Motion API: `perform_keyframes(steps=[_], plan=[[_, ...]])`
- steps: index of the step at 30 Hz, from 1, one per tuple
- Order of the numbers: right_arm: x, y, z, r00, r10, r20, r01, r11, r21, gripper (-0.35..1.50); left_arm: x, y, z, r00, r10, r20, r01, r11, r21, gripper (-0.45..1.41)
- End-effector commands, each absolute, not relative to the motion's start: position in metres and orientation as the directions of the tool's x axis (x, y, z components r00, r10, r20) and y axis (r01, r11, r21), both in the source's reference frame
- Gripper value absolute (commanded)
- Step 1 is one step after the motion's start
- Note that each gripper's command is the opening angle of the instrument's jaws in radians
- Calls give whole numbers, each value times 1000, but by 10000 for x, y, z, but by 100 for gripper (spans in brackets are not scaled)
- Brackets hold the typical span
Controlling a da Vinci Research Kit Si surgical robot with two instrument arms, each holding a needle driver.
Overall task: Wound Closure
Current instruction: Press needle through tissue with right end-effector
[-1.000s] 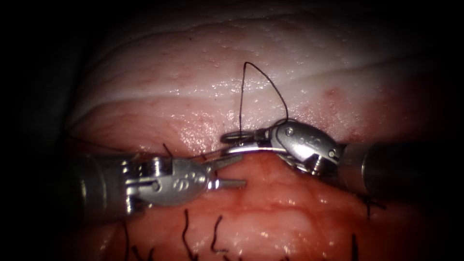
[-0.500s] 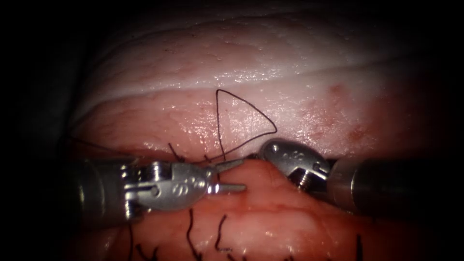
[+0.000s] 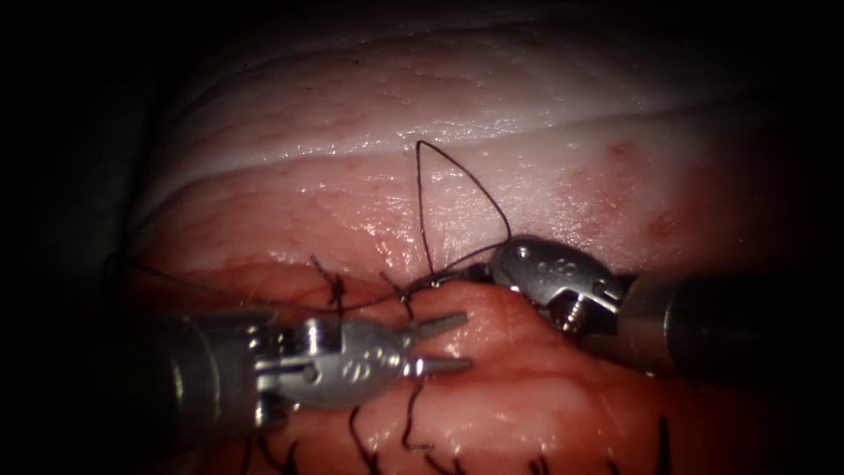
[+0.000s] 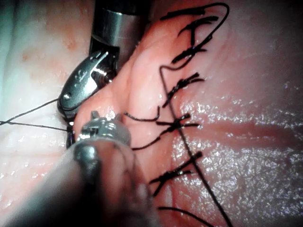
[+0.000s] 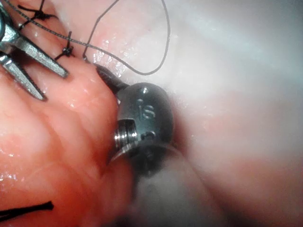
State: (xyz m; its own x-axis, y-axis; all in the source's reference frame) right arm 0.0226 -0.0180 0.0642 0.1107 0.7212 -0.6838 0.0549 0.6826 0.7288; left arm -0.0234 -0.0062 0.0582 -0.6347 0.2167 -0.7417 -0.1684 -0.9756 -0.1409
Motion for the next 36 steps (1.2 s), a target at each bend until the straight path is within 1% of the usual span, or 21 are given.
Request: perform_keyframes(steps=[1, 7, 12, 14, 22, 27, 31, 32, 33, 36], plan=[[230, -179, 647, 106, 715, -691, 54, 690, 722, -35, -240, -61, 589, -634, 217, -742, -170, -975, -140, 7], [227, -162, 637, 47, 640, -767, 50, 765, 642, -35, -245, -54, 612, -639, 207, -741, -172, -977, -125, 9], [226, -126, 622, -18, 614, -789, 24, 789, 613, -35, -244, -80, 625, -647, 212, -732, -157, -977, -145, 10], [225, -117, 619, -21, 611, -791, 15, 791, 611, -35, -239, -88, 626, -652, 215, -727, -153, -977, -151, 10], [225, -102, 617, -30, 616, -787, -2, 787, 617, -35, -226, -106, 632, -666, 222, -712, -147, -975, -166, 10], [225, -90, 611, -29, 668, -744, -7, 744, 668, -35, -229, -106, 645, -670, 226, -707, -151, -974, -168, 12], [225, -80, 607, -56, 691, -721, -22, 721, 693, -35, -226, -106, 656, -677, 229, -699, -148, -973, -175, 14], [225, -76, 606, -59, 658, -750, -28, 750, 661, -35, -226, -105, 658, -677, 228, -700, -147, -974, -175, 14], [224, -69, 602, -63, 553, -831, -46, 830, 555, -35, -225, -105, 658, -677, 228, -700, -147, -974, -175, 14], [222, -63, 597, -76, 418, -905, -70, 904, 423, -35, -225, -105, 657, -677, 228, -700, -147, -973, -175, 15]])
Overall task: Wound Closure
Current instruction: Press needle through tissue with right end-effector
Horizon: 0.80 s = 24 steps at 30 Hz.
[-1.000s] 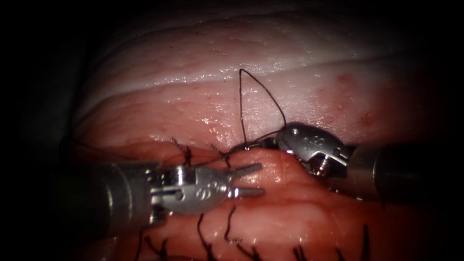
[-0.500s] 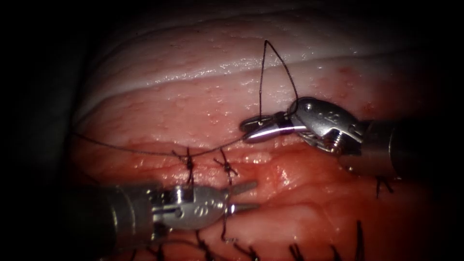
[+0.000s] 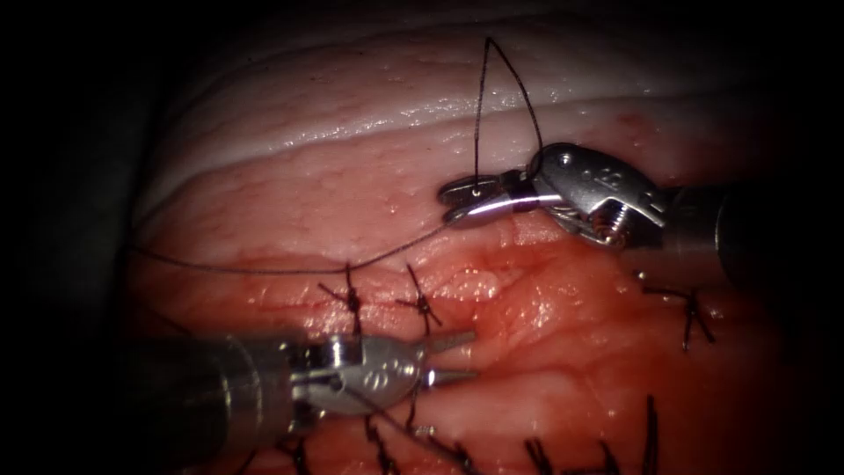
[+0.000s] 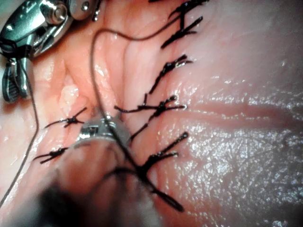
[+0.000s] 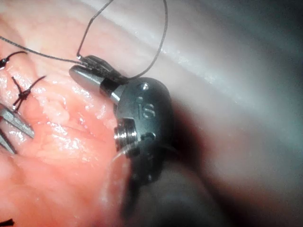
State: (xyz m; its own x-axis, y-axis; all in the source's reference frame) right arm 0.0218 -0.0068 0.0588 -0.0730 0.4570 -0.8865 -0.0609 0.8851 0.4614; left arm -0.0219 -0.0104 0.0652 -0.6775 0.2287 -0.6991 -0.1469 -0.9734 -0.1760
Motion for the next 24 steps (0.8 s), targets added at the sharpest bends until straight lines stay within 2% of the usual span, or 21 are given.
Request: perform_keyframes(steps=[1, 7, 12, 17, 24], plan=[[222, -62, 595, -78, 392, -917, -75, 914, 398, -35, -225, -105, 656, -677, 228, -700, -147, -973, -176, 15], [220, -60, 589, -66, 274, -960, -122, 952, 280, -35, -224, -104, 651, -676, 231, -699, -147, -973, -180, 15], [215, -48, 581, -80, 261, -962, -161, 949, 271, -35, -224, -104, 648, -676, 233, -699, -147, -972, -182, 15], [221, -59, 584, -103, 402, -910, -104, 905, 412, -35, -224, -103, 646, -675, 235, -699, -147, -972, -185, 17], [238, -77, 590, -59, 441, -896, -8, 897, 442, -35, -222, -101, 642, -674, 237, -700, -145, -971, -189, 19]])
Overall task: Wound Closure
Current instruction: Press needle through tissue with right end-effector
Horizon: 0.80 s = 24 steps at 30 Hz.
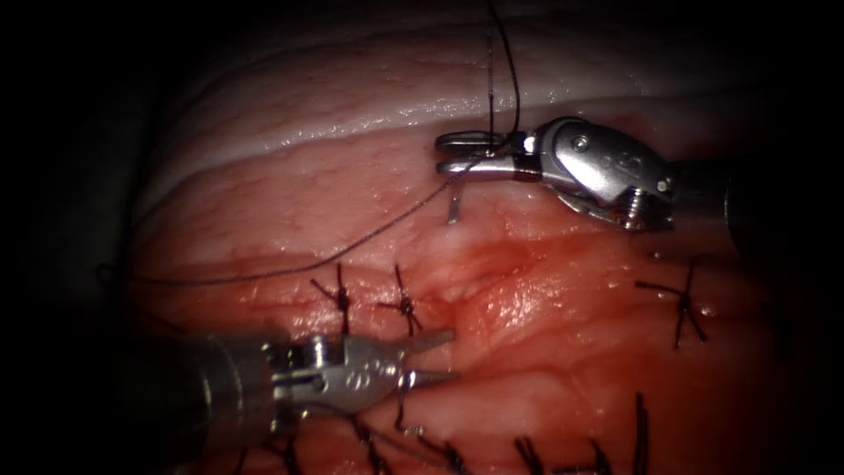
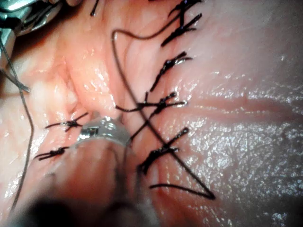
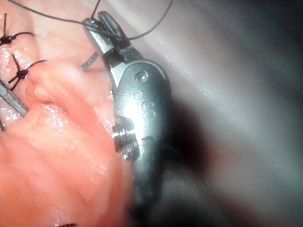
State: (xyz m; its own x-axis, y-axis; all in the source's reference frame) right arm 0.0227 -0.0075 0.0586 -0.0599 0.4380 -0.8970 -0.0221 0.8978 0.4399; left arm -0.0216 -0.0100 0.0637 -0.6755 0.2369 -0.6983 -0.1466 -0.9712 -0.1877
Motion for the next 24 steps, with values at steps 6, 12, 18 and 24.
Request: perform_keyframes(steps=[6, 12, 18, 24], plan=[[250, -71, 585, -24, 584, -811, 45, 811, 583, -35, -221, -101, 642, -673, 237, -701, -143, -971, -191, 19], [258, -63, 586, -41, 802, -596, 51, 598, 800, -35, -221, -101, 641, -673, 237, -701, -143, -971, -191, 19], [263, -84, 598, -11, 948, -319, 74, 319, 945, -35, -221, -101, 641, -673, 238, -701, -143, -971, -192, 20], [263, -115, 606, 43, 976, -213, 89, 209, 974, -35, -220, -100, 640, -672, 238, -701, -142, -971, -193, 20]])
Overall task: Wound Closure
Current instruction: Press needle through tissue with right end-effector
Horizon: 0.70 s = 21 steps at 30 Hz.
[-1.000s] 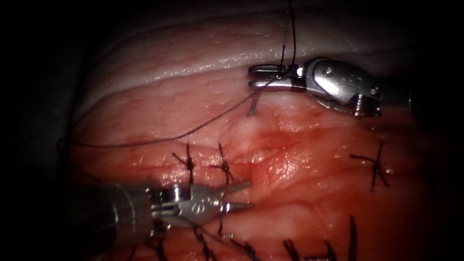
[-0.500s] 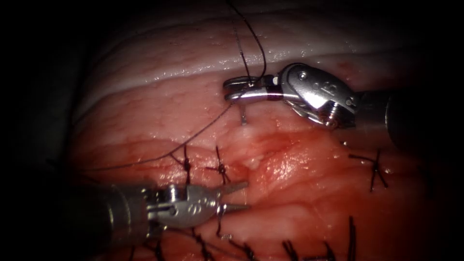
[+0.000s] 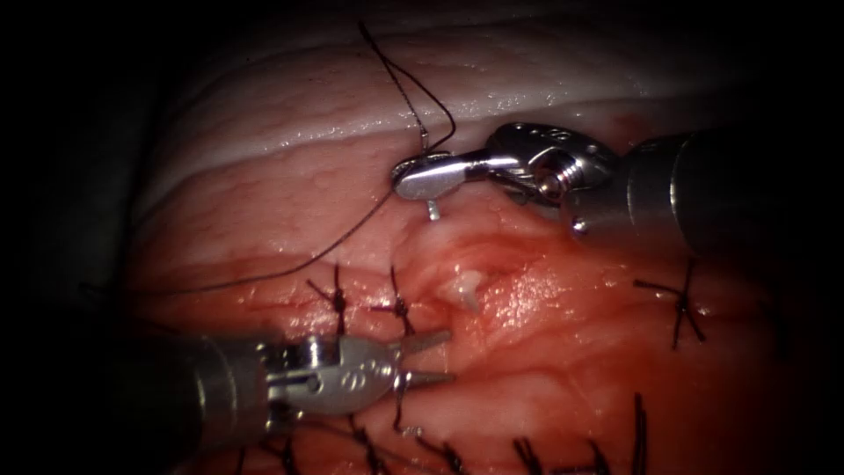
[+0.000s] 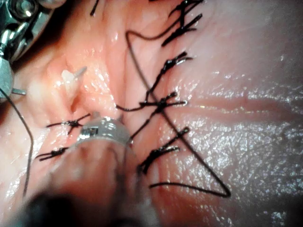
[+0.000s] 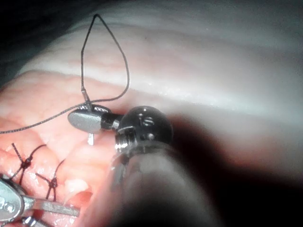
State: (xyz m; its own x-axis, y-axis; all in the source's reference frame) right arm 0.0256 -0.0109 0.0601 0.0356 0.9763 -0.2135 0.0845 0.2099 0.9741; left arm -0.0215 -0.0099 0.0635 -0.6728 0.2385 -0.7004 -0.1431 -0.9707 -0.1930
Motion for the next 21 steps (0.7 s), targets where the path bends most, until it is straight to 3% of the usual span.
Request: perform_keyframes(steps=[1, 11, 14, 16, 17, 21], plan=[[262, -119, 605, 51, 978, -204, 91, 199, 976, -35, -220, -99, 640, -672, 238, -701, -142, -971, -194, 20], [254, -141, 581, 99, 983, -158, 109, 147, 983, -35, -220, -98, 639, -673, 239, -700, -140, -971, -196, 20], [255, -133, 580, 77, 970, -230, 99, 222, 970, -35, -220, -98, 639, -673, 239, -700, -140, -970, -196, 22], [255, -121, 581, 33, 972, -235, 47, 233, 971, 59, -220, -98, 639, -673, 239, -700, -141, -970, -196, 22], [255, -117, 582, 2, 968, -252, 25, 252, 967, 91, -220, -98, 639, -673, 239, -700, -140, -970, -197, 22], [253, -100, 586, -70, 923, -378, -39, 376, 926, 118, -219, -98, 639, -673, 239, -700, -140, -970, -197, 22]])
